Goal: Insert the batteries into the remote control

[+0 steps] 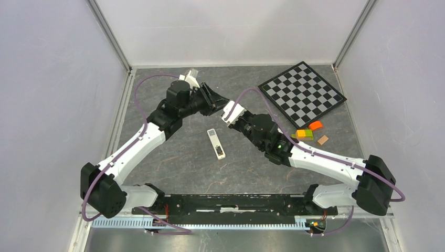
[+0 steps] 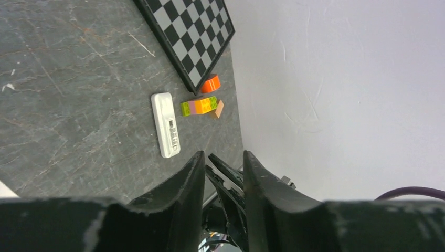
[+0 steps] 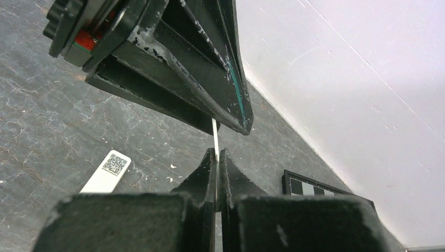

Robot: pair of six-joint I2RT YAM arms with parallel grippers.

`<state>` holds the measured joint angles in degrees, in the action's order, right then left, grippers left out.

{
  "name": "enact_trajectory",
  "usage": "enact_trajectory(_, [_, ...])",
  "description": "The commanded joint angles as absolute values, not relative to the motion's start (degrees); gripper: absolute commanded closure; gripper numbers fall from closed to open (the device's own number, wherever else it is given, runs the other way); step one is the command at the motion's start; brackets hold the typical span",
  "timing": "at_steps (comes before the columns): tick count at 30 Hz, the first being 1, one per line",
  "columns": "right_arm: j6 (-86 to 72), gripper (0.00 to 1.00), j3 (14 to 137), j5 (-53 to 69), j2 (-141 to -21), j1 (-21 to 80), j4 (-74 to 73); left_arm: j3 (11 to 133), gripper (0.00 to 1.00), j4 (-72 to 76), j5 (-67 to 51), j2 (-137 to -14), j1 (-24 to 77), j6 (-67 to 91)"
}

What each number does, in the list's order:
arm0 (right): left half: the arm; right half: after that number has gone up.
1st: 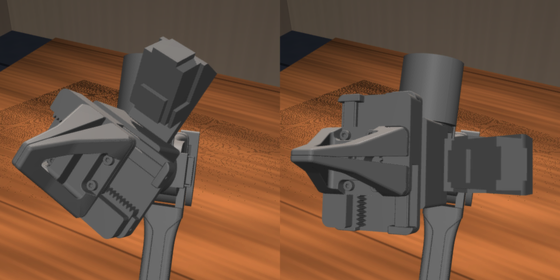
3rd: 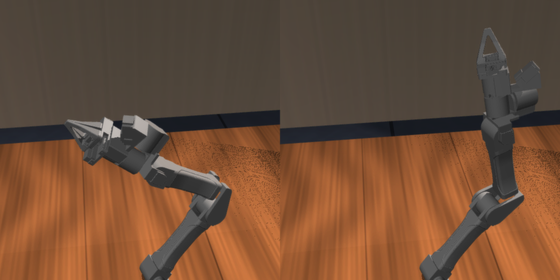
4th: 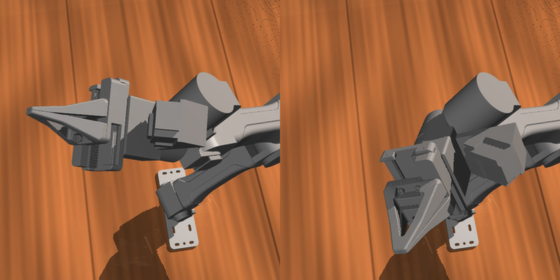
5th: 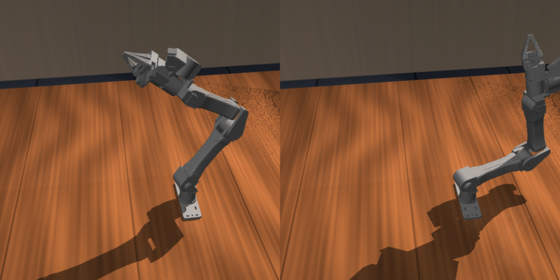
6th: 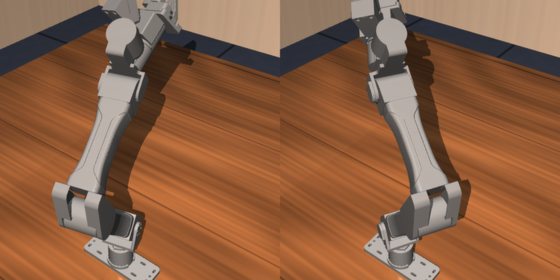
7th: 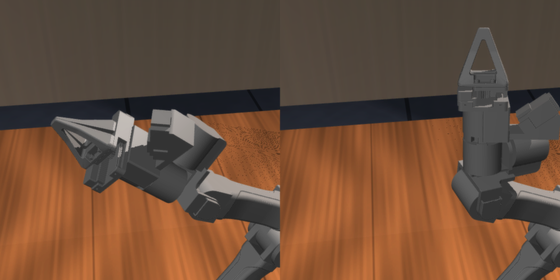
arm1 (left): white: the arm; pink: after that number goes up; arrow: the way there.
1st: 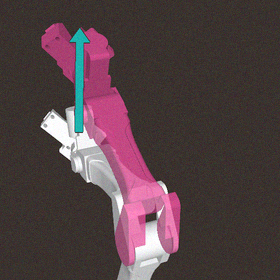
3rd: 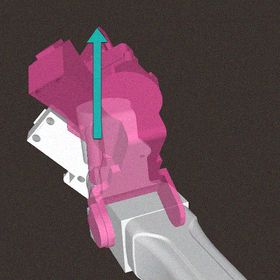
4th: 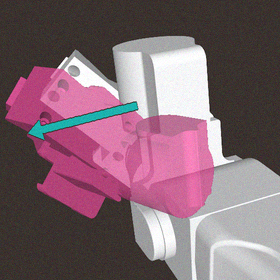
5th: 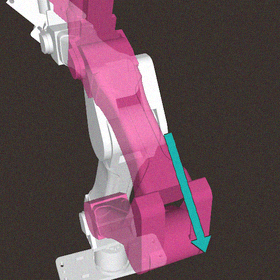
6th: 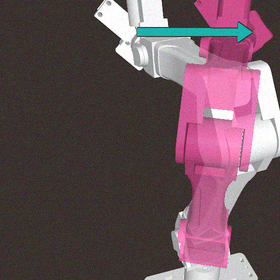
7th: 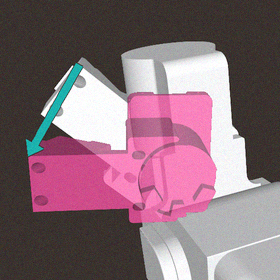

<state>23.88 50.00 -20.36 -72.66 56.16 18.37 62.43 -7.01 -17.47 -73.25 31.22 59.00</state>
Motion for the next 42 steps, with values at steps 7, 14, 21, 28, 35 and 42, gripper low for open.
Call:
enact_trajectory(7, [27.9, 1.0, 51.0, -23.7, -74.0, 57.0, 24.2, 60.0, 0.92, -3.6, -21.2, -72.8, 31.2, 62.1])
enact_trajectory(14, [24.9, 0.54, 48.9, -21.1, -70.3, 57.0, 20.0, 61.0, 0.98, -6.1, -20.9, -73.4, 30.2, 55.6])
enact_trajectory(21, [17.9, 0.12, 44.8, -8.8, -63.2, 56.8, 15.4, 62.2, 0.98, -7.0, -22.5, -73.1, 27.6, 41.3])
enact_trajectory(28, [-11.0, 0.04, 45.5, 3.5, -60.3, 49.2, 15.8, 63.8, 0.98, -4.2, -35.7, -74.2, 25.5, 28.9])
enact_trajectory(35, [-41.3, 0.14, 40.5, 9.0, -58.8, 41.7, 23.0, 63.3, 0.98, -0.2, -47.8, -74.1, 23.5, 29.4])
enact_trajectory(42, [-52.5, 0.17, 37.6, 11.5, -60.7, 41.7, 28.6, 61.6, 0.98, 5.4, -50.8, -73.4, 23.4, 34.1])
